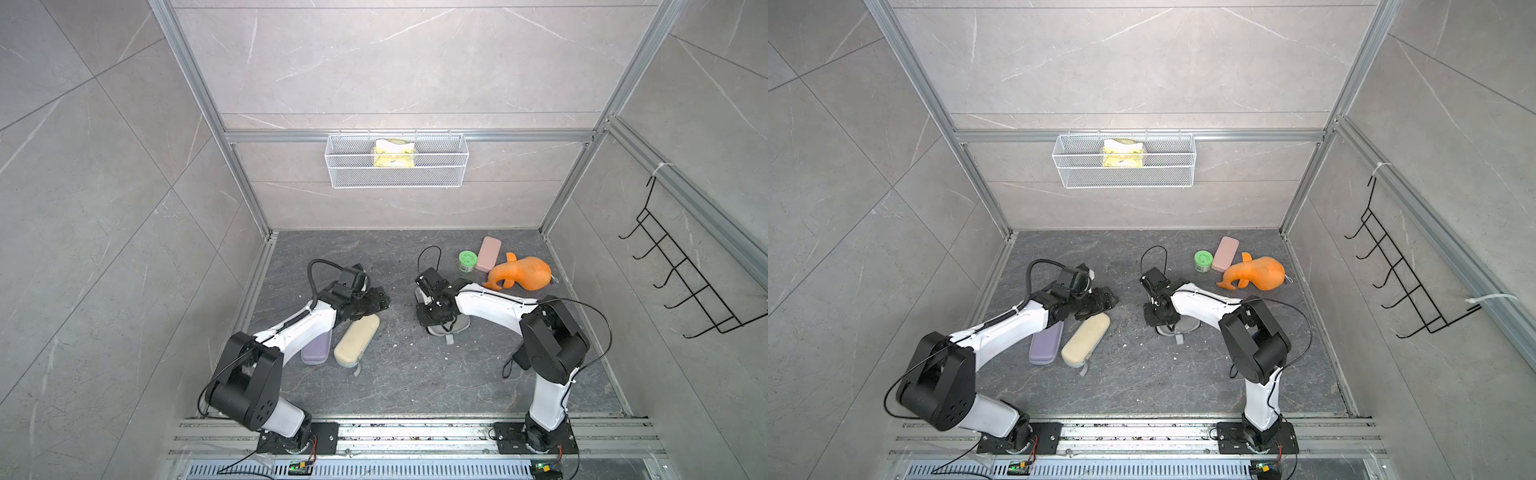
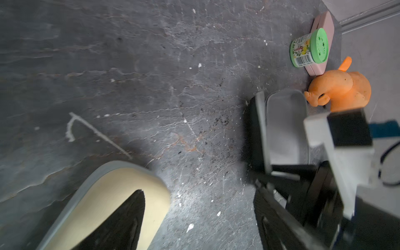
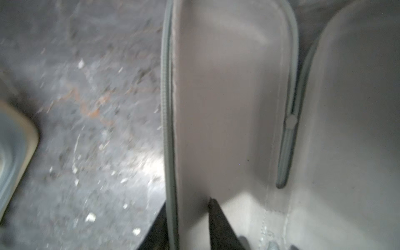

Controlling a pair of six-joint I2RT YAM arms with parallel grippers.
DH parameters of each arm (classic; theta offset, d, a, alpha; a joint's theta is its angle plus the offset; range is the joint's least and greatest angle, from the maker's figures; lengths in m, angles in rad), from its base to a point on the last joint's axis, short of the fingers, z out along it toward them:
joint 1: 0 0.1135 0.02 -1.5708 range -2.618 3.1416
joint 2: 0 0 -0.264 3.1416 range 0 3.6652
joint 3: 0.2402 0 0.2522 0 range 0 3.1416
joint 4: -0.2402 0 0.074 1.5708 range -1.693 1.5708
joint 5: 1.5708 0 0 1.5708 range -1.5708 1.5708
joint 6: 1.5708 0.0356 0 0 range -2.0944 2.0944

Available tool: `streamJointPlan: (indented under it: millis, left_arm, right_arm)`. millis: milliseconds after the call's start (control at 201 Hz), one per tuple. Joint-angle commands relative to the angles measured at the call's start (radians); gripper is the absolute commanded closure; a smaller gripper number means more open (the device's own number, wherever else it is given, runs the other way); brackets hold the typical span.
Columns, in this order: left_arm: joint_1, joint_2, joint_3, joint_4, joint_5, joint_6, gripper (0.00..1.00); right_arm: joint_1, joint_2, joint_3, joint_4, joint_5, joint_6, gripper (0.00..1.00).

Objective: Put umbrellas into zippered umbrella sleeves
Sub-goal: Move the umbrella sleeve at the center of the board, then pick up the umbrella from the center of the board.

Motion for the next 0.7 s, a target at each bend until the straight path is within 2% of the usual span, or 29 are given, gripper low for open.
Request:
streamJointPlan:
  millis: [0, 65, 129, 299, 398, 443, 488, 558, 697]
  left_arm:
    - [-0.039, 0.089, 0.084, 0.043, 0.031, -0.011, 0.18]
    - [-0.048, 0.131, 0.117, 0.045, 0.041, -0.014, 0.18]
    - [-0.055, 0.157, 0.141, 0.032, 0.039, -0.014, 0.18]
    - [-0.097, 0.227, 0.21, 0.016, 0.022, -0.014, 0.19]
    - [-0.128, 0.265, 0.262, -0.017, 0.009, -0.013, 0.2]
    - [-0.143, 0.27, 0.269, -0.04, -0.009, -0.008, 0.2]
    - [-0.15, 0.267, 0.26, -0.046, -0.017, -0.008, 0.2]
    - [-0.153, 0.257, 0.241, -0.046, -0.009, -0.014, 0.21]
    - [-0.155, 0.258, 0.233, -0.045, 0.016, -0.005, 0.21]
  right_arm:
    - [0.028, -0.072, -0.028, 0.001, -0.143, 0.117, 0.45]
    - [0.0, -0.154, -0.03, -0.066, -0.134, 0.083, 0.36]
    - [-0.063, -0.257, -0.038, -0.15, -0.084, 0.039, 0.32]
    - [-0.361, -0.444, -0.043, -0.32, 0.129, -0.08, 0.24]
    - [-0.567, -0.473, -0.082, -0.317, 0.176, -0.088, 0.22]
    - [-0.676, -0.472, -0.108, -0.3, 0.143, -0.084, 0.21]
    - [-0.742, -0.467, -0.127, -0.289, 0.126, -0.079, 0.2]
    - [-0.803, -0.464, -0.17, -0.259, 0.128, -0.065, 0.18]
    - [-0.859, -0.447, -0.257, -0.196, 0.159, -0.023, 0.15]
